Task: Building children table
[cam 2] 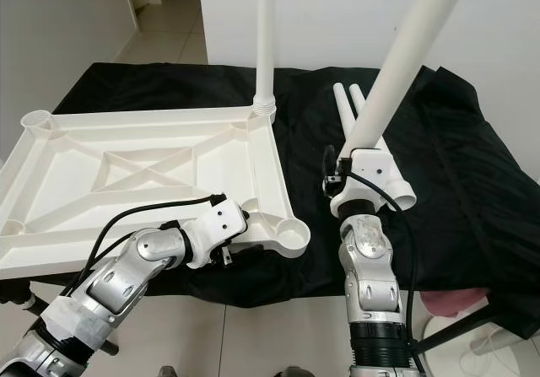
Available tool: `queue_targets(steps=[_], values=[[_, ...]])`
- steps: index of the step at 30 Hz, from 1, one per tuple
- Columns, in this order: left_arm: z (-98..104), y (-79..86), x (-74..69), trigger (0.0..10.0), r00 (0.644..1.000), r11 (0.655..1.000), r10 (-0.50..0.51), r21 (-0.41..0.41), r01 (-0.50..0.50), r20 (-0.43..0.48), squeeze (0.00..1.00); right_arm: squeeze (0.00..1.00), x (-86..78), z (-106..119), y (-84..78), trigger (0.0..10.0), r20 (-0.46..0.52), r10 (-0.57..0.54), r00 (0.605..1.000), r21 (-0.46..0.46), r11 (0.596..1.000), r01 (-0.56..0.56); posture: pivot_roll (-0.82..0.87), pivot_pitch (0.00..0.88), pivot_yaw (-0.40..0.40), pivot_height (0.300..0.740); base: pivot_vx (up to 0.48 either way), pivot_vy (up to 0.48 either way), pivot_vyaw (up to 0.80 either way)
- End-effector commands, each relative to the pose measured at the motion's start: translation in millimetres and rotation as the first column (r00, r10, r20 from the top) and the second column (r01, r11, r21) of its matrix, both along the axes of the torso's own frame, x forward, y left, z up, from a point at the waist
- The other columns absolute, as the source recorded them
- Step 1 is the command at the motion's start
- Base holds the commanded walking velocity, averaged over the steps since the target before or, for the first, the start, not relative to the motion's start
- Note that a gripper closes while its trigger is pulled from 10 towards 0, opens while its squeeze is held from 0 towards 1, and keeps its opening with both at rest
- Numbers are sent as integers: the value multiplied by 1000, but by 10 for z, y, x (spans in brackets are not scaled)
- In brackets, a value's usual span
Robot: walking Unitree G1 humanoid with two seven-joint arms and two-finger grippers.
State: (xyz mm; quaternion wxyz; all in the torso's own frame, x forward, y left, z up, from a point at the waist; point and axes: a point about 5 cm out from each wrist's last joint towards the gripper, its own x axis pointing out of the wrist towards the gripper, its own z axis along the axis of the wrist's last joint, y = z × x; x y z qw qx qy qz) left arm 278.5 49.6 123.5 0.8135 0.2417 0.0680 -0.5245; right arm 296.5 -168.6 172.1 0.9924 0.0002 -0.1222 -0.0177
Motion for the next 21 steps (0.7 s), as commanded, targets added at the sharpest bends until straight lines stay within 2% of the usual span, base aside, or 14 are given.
queue_targets(steps=[1, 2, 13, 17, 18, 21], values=[[14, 34, 145, 10000, 985, 988, 154, 1, -155, 73, 0, 0, 32, 32, 60, 10000, 11, 21, 1000, 13, 1000, -21, -44, 34, 1, 740, 0, 0, 0], [67, -7, 200, 10000, 980, 982, 186, -30, -184, 72, 0, 0, 41, 29, 68, 10000, 10, 23, 1000, 14, 1000, -23, -42, 32, 4, 740, 0, 0, 0], [37, -96, 247, 10000, 974, 978, 209, -34, -207, 85, 0, 0, 54, 4, 101, 10000, 2, 32, 999, 14, 999, -32, -43, 23, 7, 740, 0, 0, 0], [93, -122, 202, 10000, 982, 981, 179, -93, -173, 61, 0, 0, 42, -26, 156, 10000, -12, 73, 997, -15, 997, -73, -38, 20, -3, 740, 0, 0, 0], [117, -118, 176, 10000, 986, 983, 152, -113, -145, 63, 0, 0, 34, -55, 190, 10000, -29, 111, 993, -10, 994, -112, -37, 20, -5, 740, 0, 0, 0], [169, -50, 128, 10000, 989, 975, 135, -184, -122, 59, 0, 0, 5, -117, 257, 10000, -39, 170, 985, -52, 984, -172, -35, 20, -9, 740, 0, 0, 0]])
